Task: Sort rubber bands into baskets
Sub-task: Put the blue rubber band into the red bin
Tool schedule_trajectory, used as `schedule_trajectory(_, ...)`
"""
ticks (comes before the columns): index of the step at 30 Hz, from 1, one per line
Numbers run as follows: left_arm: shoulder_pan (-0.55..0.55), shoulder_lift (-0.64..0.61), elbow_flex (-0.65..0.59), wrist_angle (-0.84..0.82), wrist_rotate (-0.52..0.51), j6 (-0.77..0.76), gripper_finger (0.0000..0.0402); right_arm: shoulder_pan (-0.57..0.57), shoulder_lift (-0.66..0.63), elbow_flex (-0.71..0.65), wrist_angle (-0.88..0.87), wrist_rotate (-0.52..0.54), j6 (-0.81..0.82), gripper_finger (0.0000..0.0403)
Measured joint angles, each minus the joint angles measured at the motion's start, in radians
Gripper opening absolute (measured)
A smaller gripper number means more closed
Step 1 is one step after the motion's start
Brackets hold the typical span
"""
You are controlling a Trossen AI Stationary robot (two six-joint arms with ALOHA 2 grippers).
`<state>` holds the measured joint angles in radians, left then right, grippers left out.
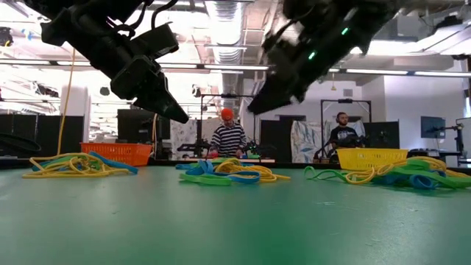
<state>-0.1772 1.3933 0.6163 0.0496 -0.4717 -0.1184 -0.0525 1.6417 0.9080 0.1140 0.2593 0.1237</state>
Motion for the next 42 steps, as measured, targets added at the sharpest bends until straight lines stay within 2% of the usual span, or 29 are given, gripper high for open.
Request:
schedule_trajectory(7, 0.0, 0.0, 0.0, -0.026, 0.013, -0.019, 0.0128, -0.1, 0.134, 0.077, 0.007, 0.001, -0.001, 0.0134)
schedule_trajectory(13, 0.0, 0.0, 0.0, -0.043, 0.015, -0.026, 0.0128, -0.136, 0.169, 0.084, -0.012, -0.004, -0.001, 0.0134)
schedule_trajectory(18, 0.0, 0.0, 0.0, -0.041, 0.016, -0.026, 0.0128, -0.16, 0.181, 0.083, -0.009, -0.056, 0.014, 0.0133)
schedule_trajectory(22, 0.0, 0.0, 0.0, -0.038, 0.015, -0.026, 0.0128, -0.17, 0.18, 0.084, -0.002, -0.064, 0.019, 0.0133)
schedule_trajectory(27, 0.0, 0.0, 0.0, -0.036, 0.016, -0.026, 0.0128, -0.181, 0.214, 0.086, 0.061, -0.13, 0.039, 0.0133)
schedule_trajectory(33, -0.004, 0.0, 0.0, -0.037, 0.022, -0.052, 0.0128, -0.186, 0.291, 0.099, 0.072, -0.131, 0.06, 0.0133)
schedule_trajectory(42, -0.016, 0.0, 0.0, -0.037, 0.022, -0.05, 0.0128, -0.186, 0.295, 0.102, 0.102, -0.132, 0.062, 0.0133)
